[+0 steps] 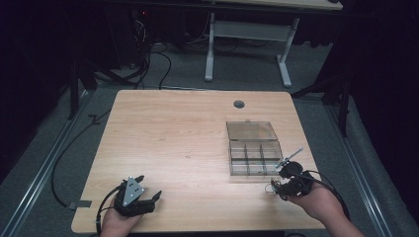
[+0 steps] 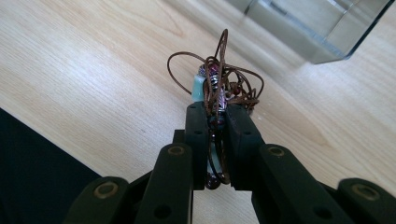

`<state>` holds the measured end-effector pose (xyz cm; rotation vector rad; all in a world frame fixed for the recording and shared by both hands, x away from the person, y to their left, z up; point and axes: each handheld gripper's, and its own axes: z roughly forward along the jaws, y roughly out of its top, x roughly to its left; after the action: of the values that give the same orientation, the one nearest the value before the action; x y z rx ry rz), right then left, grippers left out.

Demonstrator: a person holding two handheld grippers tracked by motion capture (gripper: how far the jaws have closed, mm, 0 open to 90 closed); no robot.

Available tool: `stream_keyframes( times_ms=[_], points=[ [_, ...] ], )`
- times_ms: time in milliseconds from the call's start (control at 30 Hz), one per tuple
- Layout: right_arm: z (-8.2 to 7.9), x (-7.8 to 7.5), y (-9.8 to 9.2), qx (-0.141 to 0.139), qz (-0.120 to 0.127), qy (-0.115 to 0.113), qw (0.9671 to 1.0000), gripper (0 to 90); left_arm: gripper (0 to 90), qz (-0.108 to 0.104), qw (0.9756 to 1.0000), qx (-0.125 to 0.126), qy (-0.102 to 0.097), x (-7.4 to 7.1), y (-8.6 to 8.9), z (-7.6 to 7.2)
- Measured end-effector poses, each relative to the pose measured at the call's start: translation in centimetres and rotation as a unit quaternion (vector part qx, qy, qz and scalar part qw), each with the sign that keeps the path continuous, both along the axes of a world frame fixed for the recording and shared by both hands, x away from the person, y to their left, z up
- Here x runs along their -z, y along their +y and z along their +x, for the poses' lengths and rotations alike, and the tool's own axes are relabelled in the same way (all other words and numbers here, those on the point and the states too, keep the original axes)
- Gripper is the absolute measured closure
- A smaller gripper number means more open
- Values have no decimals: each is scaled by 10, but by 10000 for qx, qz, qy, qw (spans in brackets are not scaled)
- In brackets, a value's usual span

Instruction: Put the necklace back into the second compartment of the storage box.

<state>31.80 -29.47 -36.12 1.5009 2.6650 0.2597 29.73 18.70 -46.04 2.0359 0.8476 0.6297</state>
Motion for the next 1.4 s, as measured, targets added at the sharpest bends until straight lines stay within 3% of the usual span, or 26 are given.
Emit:
stream_keyframes(
  times_ms=[833, 1400],
  points=[
    [35, -45, 10, -11, 89, 52, 9999, 810, 196, -12, 10000, 12, -2, 0, 0, 0],
    [71, -54, 26, -69, 22, 57, 10000, 809, 195, -45, 10000, 45, -2, 0, 1, 0]
  ],
)
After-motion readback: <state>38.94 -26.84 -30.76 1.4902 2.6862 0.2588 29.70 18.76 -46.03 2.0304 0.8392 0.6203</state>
